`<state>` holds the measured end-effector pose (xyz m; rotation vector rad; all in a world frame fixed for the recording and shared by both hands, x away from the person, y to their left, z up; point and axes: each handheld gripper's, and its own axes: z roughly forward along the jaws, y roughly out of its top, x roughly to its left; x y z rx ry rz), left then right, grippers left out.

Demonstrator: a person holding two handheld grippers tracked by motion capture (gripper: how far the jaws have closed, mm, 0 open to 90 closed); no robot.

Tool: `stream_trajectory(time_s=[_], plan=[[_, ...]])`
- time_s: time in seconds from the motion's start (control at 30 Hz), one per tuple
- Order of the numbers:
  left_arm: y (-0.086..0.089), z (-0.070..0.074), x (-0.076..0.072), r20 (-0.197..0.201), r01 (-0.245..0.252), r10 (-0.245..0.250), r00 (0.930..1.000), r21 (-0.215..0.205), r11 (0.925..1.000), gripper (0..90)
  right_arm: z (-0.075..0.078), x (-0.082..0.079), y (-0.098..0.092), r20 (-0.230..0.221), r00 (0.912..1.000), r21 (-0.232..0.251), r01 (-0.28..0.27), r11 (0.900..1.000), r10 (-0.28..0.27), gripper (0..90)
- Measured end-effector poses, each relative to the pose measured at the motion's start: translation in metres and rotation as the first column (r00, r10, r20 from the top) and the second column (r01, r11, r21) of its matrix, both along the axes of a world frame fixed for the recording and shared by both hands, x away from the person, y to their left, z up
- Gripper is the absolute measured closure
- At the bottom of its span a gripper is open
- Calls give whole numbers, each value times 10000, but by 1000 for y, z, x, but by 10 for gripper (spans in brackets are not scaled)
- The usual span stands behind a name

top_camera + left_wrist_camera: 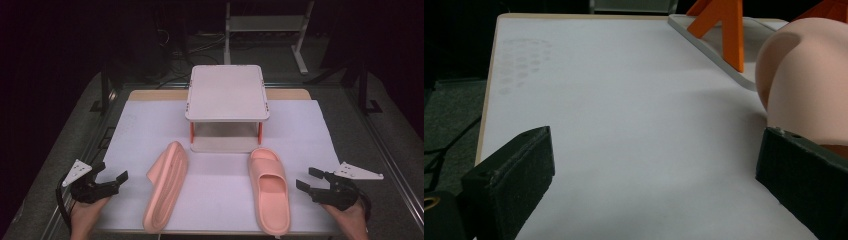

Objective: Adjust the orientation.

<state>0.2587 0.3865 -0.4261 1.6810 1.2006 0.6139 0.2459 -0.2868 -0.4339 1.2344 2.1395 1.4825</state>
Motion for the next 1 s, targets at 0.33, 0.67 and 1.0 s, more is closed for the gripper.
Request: stream_trajectory(time_s=[0.33,0.67,1.0], plan=[[-3,-1,-2,60,235,-235,9997,-39,9997,17,0,-4,-2,-28,10000,-110,4,9999,-5,229],[-10,-3,-6,72,400,-399,9992,-99,9991,17,2,-7,1,-11,9999,29,-126,9999,126,223],[-25,-2,-13,27,934,-934,9956,46,9956,44,2,-8,1,8,9998,202,-218,9996,218,217]])
